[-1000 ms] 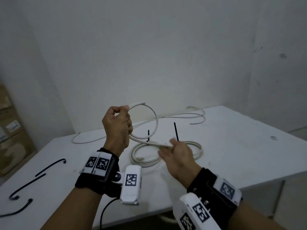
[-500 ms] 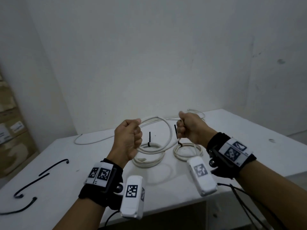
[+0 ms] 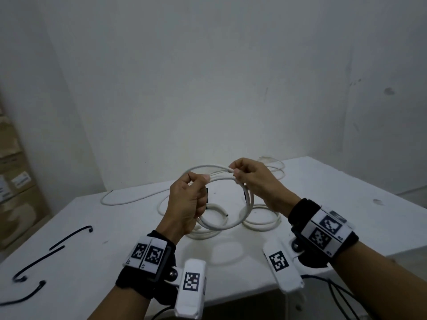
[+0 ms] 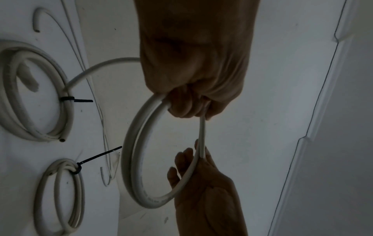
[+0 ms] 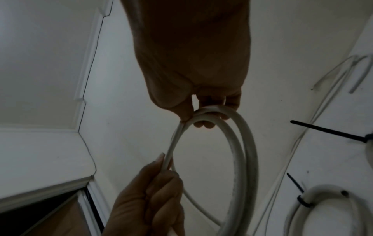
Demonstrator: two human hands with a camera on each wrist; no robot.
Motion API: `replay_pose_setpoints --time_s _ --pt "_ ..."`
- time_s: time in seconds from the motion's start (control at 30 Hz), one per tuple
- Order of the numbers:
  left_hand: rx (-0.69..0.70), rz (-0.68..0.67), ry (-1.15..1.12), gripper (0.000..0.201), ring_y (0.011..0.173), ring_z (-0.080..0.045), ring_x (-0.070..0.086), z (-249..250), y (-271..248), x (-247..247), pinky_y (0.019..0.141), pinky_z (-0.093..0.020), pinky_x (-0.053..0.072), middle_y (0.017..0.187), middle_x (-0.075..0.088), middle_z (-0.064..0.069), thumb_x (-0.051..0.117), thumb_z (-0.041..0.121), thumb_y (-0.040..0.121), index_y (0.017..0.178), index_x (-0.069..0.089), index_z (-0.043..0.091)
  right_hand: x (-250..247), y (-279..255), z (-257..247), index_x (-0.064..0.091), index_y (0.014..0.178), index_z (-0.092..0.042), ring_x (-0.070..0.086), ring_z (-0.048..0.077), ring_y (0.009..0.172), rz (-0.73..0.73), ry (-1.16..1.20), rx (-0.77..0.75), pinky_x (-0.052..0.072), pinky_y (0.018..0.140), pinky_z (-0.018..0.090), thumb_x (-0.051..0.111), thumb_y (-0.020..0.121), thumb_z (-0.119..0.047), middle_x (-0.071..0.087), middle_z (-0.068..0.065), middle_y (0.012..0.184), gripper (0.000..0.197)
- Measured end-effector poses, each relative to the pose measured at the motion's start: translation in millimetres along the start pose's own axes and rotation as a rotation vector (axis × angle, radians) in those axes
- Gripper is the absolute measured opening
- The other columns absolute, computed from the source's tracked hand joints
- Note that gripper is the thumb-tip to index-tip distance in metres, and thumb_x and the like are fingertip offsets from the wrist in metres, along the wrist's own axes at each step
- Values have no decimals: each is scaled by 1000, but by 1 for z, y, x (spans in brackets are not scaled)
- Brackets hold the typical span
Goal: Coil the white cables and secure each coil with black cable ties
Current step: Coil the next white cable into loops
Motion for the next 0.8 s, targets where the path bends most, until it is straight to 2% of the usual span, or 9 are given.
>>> replay_pose_setpoints --time_s 0.07,0.17,0.23,0.3,0.43,0.53,0.63,0.73,0.8 --pt "25 -3 15 21 37 -7 18 -1 0 0 37 -13 16 47 27 4 58 6 91 75 47 12 3 -1 1 60 83 -16 55 15 70 -48 13 -23 43 65 24 46 97 -7 59 4 74 21" --pt "75 -2 60 21 36 -7 18 -1 0 0 37 -13 16 45 28 5 58 6 92 74 47 10 7 -4 4 59 86 -11 60 18 57 -99 237 13 47 53 27 43 98 -7 60 7 69 21" --pt "104 -7 90 23 35 -7 19 -1 1 2 37 -13 18 42 29 6 57 6 93 73 46 10 8 -3 6 60 85 -11 53 15 48 -58 279 19 39 41 22 41 98 -7 56 6 65 23" --pt "121 -3 109 24 34 -7 19 -1 2 3 36 -13 18 40 29 7 57 6 93 72 45 10 11 -3 9 60 83 -13 45 13 48 -14 289 25 29 39 18 40 97 -8 52 5 63 25" --pt "143 -3 121 27 34 -8 18 -3 6 1 37 -13 17 41 29 6 57 6 93 70 43 10 16 -4 11 56 85 -13 40 10 51 1 277 6 25 41 18 44 98 -35 50 1 64 29" --pt "168 -11 165 24 35 -8 19 -5 7 -2 38 -14 18 42 31 4 57 7 93 72 46 9 16 -3 15 50 79 -15 36 13 53 -62 292 -10 23 41 18 54 95 -18 47 2 66 17" --pt "221 0 235 9 35 -7 24 -5 6 -4 37 -17 23 42 36 6 58 11 93 90 50 13 14 -2 17 48 72 -16 35 13 52 -118 334 35 24 39 17 56 92 -10 46 1 63 23" --pt "329 -4 416 35 38 -4 31 -6 5 -5 41 -17 30 43 38 11 54 16 96 127 43 29 12 1 18 47 71 -17 35 13 53 -155 340 52 23 41 18 57 91 -8 44 2 63 24" --pt "433 -11 609 39 39 -4 33 -6 4 -5 45 -12 31 45 38 12 51 19 98 135 45 30 11 3 17 47 72 -16 34 13 54 -168 318 39 22 42 19 57 91 -7 44 2 65 24"
Point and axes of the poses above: each hand's wrist, its own y-axis towards the middle knuckle, its own x-axis out of the palm, z = x × y, the point moved 3 cm from there along y, towards the middle knuckle
